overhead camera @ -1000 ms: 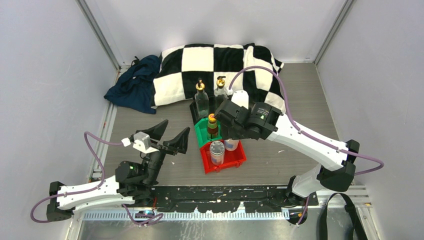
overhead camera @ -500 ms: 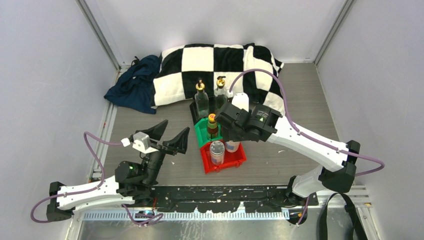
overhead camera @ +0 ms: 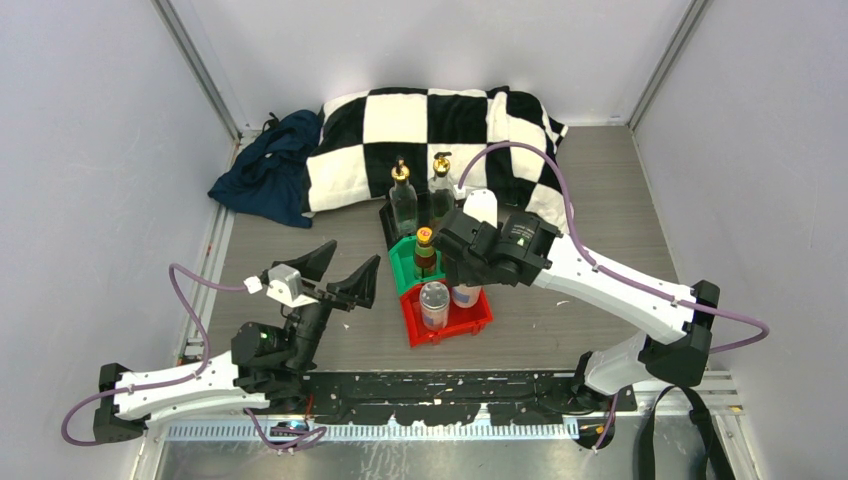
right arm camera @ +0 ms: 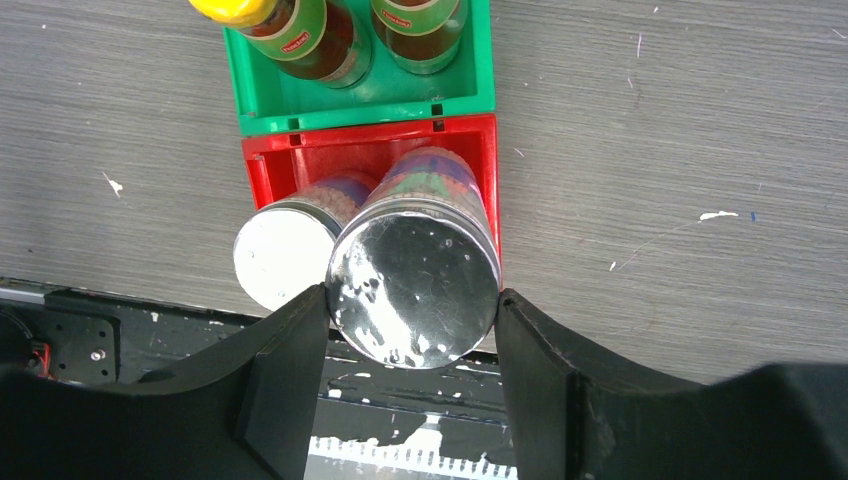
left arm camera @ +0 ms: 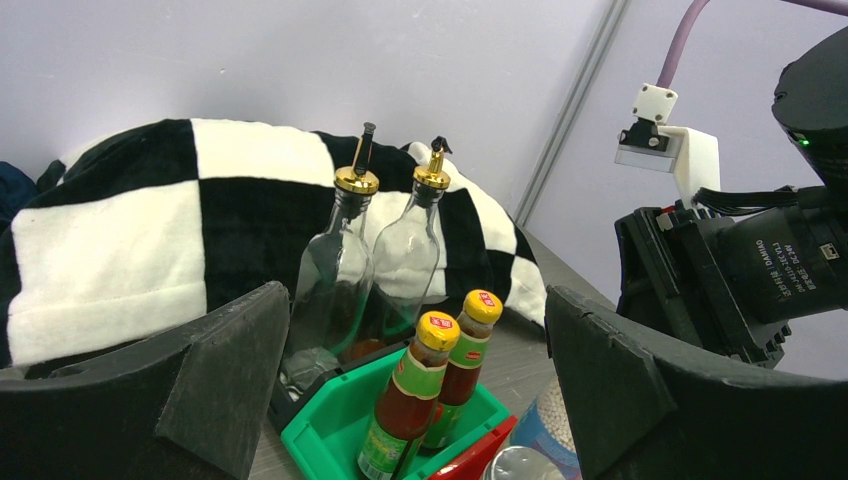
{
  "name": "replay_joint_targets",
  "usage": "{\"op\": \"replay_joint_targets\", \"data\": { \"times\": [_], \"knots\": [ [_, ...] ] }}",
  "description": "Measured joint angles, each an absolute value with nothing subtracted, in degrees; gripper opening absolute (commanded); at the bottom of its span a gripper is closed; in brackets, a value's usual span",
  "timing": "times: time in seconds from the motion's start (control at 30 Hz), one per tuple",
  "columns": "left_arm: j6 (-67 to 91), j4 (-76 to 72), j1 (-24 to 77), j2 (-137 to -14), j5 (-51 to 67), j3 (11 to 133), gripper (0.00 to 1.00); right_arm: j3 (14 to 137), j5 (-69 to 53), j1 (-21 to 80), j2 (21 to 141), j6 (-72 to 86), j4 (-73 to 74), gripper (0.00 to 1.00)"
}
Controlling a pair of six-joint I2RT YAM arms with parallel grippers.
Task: Organize the condiment bottles
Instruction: Place the bottle in the storage box.
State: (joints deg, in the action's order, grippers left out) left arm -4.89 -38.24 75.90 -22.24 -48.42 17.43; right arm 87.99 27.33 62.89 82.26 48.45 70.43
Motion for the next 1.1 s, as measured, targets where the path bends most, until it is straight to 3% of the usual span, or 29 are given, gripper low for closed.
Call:
{"op": "replay_joint_targets", "data": {
  "times": [1.1],
  "knots": [
    [-4.3,-37.6,75.9,-23.0,-48.5,16.9,1.0,81.4,25.7,61.6,81.0,47.7,65.4,0.01]
  ]
}}
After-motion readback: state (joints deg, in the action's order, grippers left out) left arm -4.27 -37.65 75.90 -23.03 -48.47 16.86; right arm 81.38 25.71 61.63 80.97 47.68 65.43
